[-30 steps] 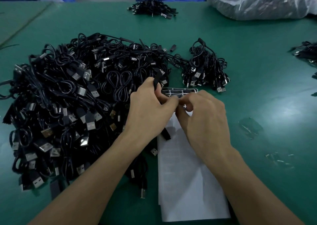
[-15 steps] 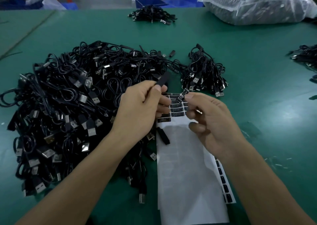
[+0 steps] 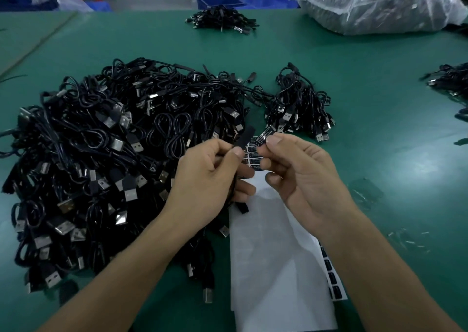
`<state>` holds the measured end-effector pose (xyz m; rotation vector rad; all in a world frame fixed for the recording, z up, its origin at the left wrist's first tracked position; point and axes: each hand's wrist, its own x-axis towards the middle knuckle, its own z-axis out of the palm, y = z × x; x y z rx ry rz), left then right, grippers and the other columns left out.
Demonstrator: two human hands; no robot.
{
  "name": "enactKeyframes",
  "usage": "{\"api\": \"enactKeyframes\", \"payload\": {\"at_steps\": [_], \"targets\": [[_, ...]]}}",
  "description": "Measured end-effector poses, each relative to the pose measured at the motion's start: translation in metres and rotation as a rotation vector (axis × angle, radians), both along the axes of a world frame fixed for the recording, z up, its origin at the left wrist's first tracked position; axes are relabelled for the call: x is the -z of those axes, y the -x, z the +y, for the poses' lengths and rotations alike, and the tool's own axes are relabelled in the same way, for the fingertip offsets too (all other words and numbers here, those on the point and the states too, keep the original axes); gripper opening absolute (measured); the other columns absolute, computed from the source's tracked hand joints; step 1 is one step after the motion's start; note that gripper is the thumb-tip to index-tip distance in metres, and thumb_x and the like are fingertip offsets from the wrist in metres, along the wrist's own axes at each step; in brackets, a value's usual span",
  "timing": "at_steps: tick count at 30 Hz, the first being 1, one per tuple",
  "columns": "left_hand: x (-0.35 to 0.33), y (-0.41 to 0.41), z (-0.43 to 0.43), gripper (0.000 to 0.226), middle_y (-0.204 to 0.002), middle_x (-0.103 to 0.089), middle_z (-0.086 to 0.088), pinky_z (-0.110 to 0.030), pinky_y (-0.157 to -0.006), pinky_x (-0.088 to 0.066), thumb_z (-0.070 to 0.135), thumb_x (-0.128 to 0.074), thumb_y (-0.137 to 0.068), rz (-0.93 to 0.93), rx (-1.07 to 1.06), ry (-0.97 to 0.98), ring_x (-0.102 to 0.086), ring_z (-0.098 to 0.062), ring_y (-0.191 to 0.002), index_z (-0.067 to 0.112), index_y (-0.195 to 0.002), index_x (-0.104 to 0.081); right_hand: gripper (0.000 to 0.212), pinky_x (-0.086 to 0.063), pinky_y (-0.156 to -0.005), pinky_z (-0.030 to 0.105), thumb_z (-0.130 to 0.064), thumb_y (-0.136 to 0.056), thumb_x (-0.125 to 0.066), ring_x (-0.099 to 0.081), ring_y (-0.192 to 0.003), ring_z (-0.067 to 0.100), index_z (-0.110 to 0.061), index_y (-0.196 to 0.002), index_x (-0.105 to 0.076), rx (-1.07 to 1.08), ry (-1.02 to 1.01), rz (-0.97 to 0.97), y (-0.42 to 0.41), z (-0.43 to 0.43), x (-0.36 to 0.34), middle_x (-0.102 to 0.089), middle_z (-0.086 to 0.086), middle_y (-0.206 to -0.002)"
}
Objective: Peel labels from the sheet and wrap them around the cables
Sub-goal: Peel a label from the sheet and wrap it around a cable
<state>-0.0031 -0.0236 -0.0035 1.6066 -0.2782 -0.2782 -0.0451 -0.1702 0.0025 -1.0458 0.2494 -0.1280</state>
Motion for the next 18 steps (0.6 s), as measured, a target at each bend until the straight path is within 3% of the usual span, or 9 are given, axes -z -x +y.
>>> {"api": "enactKeyframes", "payload": {"at_steps": [2, 5, 9, 18], "targets": [[0.0041, 0.002, -0.0008, 0.017, -0.074, -0.075, -0.008, -0.026, -0.051, -0.057, 0.014, -0.054, -0.103, 0.017, -0.003, 0.024, -0.073, -0.025, -0.06, 0.004, -0.094, -0.064, 0.006, -0.044, -0.05, 0.017, -0.016, -0.075, -0.076, -0.061, -0.061, 0.007, -0.021, -0.074, -0.077, 0.0, 0.081, -0.002, -0.0004, 0.0022, 0.0011, -0.073, 0.001, -0.076], [0.0071, 0.0025, -0.0008, 0.019, -0.076, -0.075, -0.009, -0.027, -0.053, -0.057, 0.016, -0.057, -0.101, 0.02, 0.014, 0.043, -0.074, -0.025, -0.063, 0.007, -0.089, -0.069, 0.023, -0.043, -0.053, 0.017, -0.007, -0.089, -0.07, -0.06, -0.062, 0.007, -0.022, -0.073, -0.078, 0.025, 0.289, -0.019, -0.0004, 0.0047, 0.0047, -0.074, 0.001, -0.076], [0.0081, 0.001, 0.0007, 0.021, -0.075, -0.074, -0.012, -0.027, -0.053, -0.057, 0.012, -0.057, -0.1, 0.037, 0.036, 0.086, -0.074, -0.025, -0.062, 0.006, -0.086, -0.073, 0.013, -0.041, -0.049, 0.016, -0.008, -0.089, -0.071, -0.057, -0.061, 0.005, -0.016, -0.081, -0.076, 0.095, 0.44, -0.058, 0.0005, 0.0077, 0.0054, -0.072, 0.0, -0.071], [0.0115, 0.0004, 0.0049, 0.019, -0.075, -0.075, -0.01, -0.024, -0.056, -0.058, 0.009, -0.057, -0.1, 0.054, 0.086, 0.141, -0.074, -0.02, -0.064, 0.009, -0.091, -0.074, 0.01, -0.041, -0.052, 0.016, -0.015, -0.093, -0.069, -0.052, -0.066, 0.005, -0.016, -0.085, -0.075, 0.074, 0.46, -0.004, 0.0014, 0.0069, 0.0063, -0.068, 0.0, -0.076]]}}
